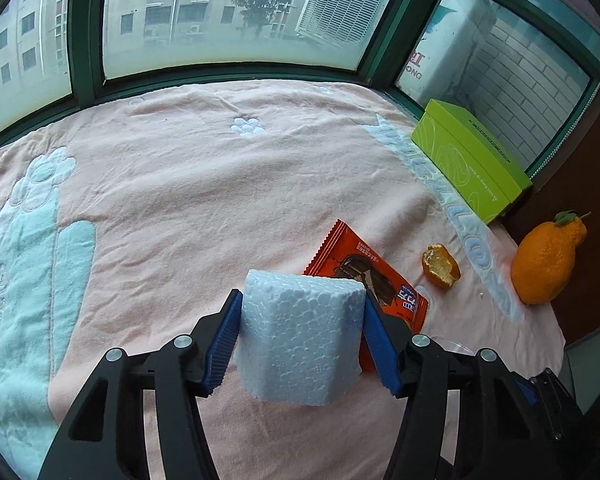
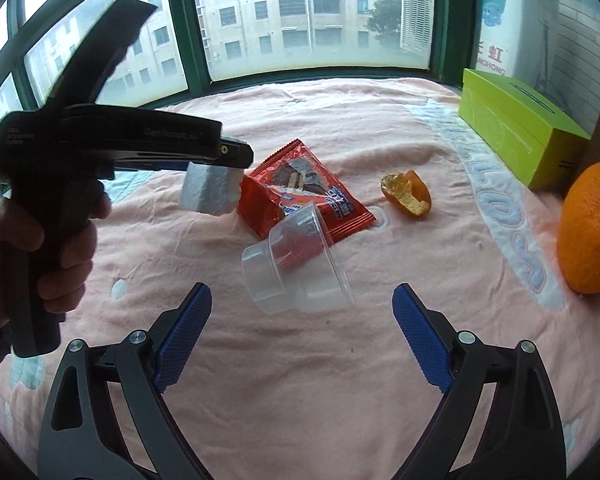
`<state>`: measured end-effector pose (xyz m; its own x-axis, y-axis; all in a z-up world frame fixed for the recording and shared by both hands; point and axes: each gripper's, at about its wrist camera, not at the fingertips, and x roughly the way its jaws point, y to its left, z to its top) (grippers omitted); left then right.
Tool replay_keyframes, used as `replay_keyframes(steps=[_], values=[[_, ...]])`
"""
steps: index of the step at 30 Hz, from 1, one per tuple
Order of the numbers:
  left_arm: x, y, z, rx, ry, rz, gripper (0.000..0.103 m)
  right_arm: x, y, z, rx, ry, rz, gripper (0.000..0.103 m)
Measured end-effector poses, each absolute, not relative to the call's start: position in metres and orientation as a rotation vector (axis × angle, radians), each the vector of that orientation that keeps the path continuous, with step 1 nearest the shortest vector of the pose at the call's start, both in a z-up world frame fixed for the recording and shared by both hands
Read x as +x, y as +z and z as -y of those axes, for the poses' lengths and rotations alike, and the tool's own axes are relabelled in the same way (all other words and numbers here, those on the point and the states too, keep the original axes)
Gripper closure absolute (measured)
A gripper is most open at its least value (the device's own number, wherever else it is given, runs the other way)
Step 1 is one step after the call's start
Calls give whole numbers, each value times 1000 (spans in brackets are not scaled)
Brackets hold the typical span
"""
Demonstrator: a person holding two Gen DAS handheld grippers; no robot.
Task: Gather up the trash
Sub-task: 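Grasp the white foam block with the left gripper while the right gripper grasps the clear cup, then carry the foam block and the clear cup to the green basket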
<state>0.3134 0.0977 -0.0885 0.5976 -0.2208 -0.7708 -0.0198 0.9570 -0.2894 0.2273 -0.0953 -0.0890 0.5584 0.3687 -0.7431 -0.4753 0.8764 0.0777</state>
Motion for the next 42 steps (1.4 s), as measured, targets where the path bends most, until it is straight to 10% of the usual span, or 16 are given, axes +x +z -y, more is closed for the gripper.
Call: replay_keyframes(steps=[13,42], values=[[292,-80,-124,-321,-111,-904,46,262,-111,95,-82,537,-922,42],[181,-38,-5,-249,-331,-901,46,114,-67,209,20,365,-835,44]])
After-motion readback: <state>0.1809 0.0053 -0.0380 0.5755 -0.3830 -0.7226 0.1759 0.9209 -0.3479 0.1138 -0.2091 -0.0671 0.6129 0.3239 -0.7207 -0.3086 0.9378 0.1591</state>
